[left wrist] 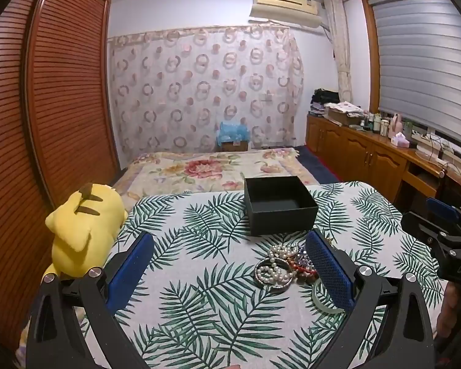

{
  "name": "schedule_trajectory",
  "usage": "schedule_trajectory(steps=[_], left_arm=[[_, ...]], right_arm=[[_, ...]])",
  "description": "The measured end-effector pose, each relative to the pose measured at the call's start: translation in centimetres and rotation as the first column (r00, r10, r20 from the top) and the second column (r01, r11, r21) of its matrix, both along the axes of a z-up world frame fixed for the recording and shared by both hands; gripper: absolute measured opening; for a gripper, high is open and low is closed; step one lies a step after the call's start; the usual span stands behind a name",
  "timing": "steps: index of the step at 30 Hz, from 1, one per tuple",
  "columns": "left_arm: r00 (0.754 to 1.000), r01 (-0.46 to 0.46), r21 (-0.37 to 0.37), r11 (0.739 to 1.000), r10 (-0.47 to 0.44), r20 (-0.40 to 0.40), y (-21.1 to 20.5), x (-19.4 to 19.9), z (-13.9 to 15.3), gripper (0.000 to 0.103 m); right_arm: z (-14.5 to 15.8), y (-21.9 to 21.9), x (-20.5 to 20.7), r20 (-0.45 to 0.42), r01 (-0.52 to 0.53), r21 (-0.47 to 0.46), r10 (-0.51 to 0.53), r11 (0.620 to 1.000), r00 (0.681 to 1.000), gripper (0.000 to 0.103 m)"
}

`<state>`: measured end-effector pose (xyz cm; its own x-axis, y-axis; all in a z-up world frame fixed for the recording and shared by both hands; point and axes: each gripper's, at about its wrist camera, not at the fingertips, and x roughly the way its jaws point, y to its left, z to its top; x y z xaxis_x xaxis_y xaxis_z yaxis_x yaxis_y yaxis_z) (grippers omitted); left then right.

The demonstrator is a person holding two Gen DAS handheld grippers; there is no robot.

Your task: Organize jewelry

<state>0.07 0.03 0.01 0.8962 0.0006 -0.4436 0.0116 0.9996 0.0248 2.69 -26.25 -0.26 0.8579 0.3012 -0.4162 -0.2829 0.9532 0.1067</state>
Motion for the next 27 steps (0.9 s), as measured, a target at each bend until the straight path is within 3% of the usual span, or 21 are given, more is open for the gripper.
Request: schedule_trajectory(steps=[27], left_arm=[[1.0,0.0,0.004,1.0,0.0,0.014,-0.21,-0.27,0.89,0.095]], right_arm=[[0.08,-0.12,-0.05,0.002,0.0,0.001,0.0,1.0,1.0,0.101]])
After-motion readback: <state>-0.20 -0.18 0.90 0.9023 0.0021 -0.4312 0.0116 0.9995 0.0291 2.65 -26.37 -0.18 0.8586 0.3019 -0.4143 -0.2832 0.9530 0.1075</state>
